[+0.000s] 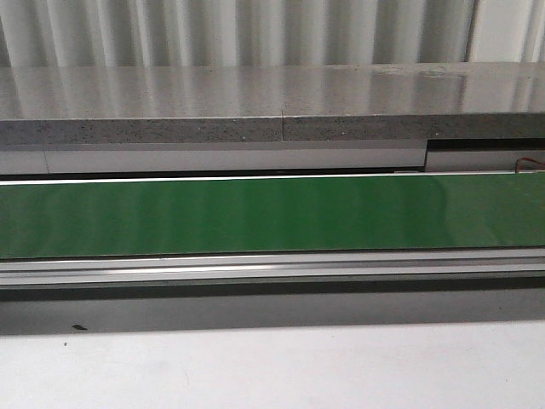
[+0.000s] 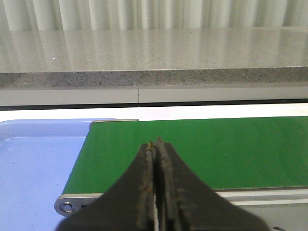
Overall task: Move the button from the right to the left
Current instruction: 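Lower the right gripper onto the yellow push button and grasp it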
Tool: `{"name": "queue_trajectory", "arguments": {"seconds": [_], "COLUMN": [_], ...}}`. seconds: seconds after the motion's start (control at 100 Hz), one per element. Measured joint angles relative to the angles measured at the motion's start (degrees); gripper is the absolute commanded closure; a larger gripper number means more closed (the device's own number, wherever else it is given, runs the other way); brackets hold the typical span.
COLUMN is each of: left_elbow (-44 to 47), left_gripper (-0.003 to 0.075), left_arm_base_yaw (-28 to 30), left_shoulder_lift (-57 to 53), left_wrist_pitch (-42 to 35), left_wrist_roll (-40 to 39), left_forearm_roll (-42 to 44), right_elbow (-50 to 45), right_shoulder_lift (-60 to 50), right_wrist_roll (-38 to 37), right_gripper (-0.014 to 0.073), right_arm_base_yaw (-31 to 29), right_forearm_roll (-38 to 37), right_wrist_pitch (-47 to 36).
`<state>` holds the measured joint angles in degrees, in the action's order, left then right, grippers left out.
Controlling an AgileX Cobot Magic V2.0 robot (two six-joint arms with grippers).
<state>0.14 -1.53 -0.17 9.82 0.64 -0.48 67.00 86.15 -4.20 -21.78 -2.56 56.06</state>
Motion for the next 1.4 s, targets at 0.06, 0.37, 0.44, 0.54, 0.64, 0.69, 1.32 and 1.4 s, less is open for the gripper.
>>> {"name": "queue_trajectory", "arguments": {"seconds": [0.06,0.37,0.44,0.54,0.64,0.69,1.32,1.4], "left_elbow": [0.0,0.0,0.0,0.0,0.0,0.0,0.0,0.0], "left_gripper": [0.0741,0.0741,0.0741,0.0741,0.0741,0.0741,0.0741,0.0741], "left_arm_base_yaw": [0.0,0.0,0.0,0.0,0.0,0.0,0.0,0.0], "left_shoulder_lift": [0.0,0.0,0.0,0.0,0.0,0.0,0.0,0.0], "left_wrist_pitch": [0.0,0.0,0.0,0.0,0.0,0.0,0.0,0.0], "left_wrist_roll": [0.0,0.0,0.0,0.0,0.0,0.0,0.0,0.0], "left_forearm_roll": [0.0,0.0,0.0,0.0,0.0,0.0,0.0,0.0], "right_elbow": [1.7,5.2,5.3,5.4,5.4,5.4,6.6,8.6], "right_shoulder_lift": [3.3,15.7,17.1,18.9,20.9,22.0,24.7,22.9], "right_wrist_roll": [0.0,5.6,8.0,10.9,11.8,12.0,13.4,13.4], "right_gripper": [0.0106,0.0106,0.0106,0.0106,0.0106,0.0106,0.0461,0.0461], "right_arm_base_yaw": [-1.9,-3.3,-3.3,-3.3,-3.3,-3.3,-3.3,-3.3], "right_forearm_roll": [-0.1,2.1,3.9,5.7,6.1,6.1,5.3,5.1], "right_wrist_pitch": [-0.2,-1.4,-1.9,-2.6,-3.6,-4.4,-6.5,-4.5]}}
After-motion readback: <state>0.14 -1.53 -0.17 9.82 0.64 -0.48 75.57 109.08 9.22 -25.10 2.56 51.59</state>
